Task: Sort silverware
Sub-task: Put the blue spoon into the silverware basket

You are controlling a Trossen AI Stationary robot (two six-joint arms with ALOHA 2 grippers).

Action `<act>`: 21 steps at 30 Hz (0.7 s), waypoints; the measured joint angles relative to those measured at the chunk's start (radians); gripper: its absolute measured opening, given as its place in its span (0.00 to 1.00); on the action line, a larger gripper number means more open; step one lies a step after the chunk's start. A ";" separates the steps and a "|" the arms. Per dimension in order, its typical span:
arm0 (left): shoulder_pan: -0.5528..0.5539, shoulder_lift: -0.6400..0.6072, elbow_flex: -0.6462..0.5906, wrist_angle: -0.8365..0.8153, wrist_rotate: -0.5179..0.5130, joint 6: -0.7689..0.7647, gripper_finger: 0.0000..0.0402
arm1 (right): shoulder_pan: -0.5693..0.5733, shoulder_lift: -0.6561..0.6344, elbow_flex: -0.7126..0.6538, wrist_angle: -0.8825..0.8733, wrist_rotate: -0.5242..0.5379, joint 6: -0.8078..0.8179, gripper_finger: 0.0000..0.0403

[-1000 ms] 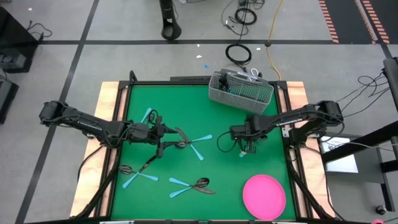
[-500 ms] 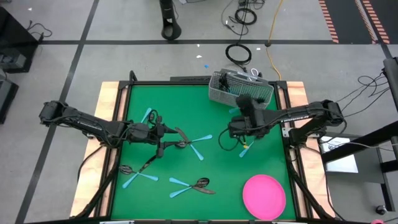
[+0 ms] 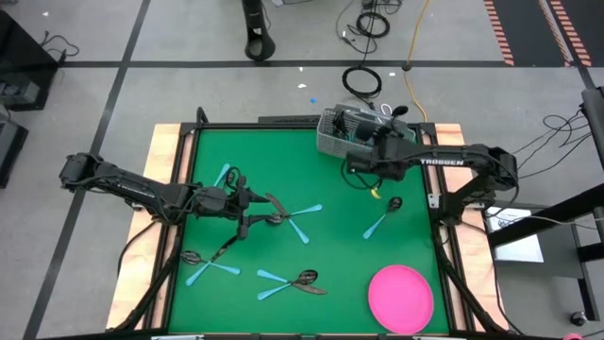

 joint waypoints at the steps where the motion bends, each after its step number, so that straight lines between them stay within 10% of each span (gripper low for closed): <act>1: 0.000 0.000 0.000 -0.005 0.000 0.000 0.57 | -0.014 0.000 -0.004 0.005 0.001 -0.020 0.00; 21: 0.001 0.000 0.000 -0.003 -0.002 -0.002 0.57 | -0.123 0.002 -0.184 0.316 -0.051 -0.337 0.00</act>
